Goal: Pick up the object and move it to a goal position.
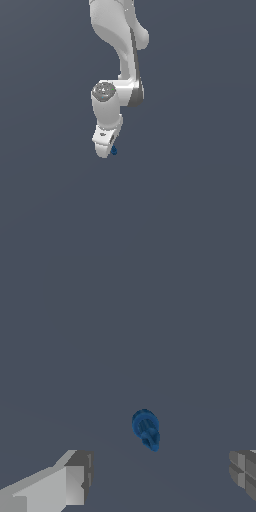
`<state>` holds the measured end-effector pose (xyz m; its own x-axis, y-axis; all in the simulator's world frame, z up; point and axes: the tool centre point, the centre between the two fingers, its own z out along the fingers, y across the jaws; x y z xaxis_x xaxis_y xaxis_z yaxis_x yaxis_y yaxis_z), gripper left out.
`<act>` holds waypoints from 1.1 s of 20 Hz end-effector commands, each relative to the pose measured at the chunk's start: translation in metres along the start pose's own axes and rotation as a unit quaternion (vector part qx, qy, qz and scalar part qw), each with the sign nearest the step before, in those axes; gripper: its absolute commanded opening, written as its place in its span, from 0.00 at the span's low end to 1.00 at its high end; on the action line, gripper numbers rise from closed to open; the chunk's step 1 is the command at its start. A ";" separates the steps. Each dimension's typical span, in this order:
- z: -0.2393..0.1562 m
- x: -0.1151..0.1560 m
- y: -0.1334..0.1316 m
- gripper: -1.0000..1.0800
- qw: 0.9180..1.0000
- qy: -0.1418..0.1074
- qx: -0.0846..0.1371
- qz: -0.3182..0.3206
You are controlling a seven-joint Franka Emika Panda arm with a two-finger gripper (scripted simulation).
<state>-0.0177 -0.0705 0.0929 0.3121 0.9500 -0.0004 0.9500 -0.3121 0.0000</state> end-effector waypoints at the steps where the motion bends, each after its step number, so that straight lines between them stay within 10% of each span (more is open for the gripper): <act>1: 0.000 0.000 0.000 0.96 1.000 0.000 0.000 -0.003; 19: 0.051 0.000 0.000 0.96 1.000 0.000 0.000 -0.003; 20: 0.051 0.000 0.000 0.00 1.000 0.000 0.000 -0.003; 22: 0.051 0.000 0.000 0.00 1.000 0.000 0.000 -0.003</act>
<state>-0.0184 -0.0708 0.0425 0.3058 0.9521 -0.0001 0.9521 -0.3058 -0.0009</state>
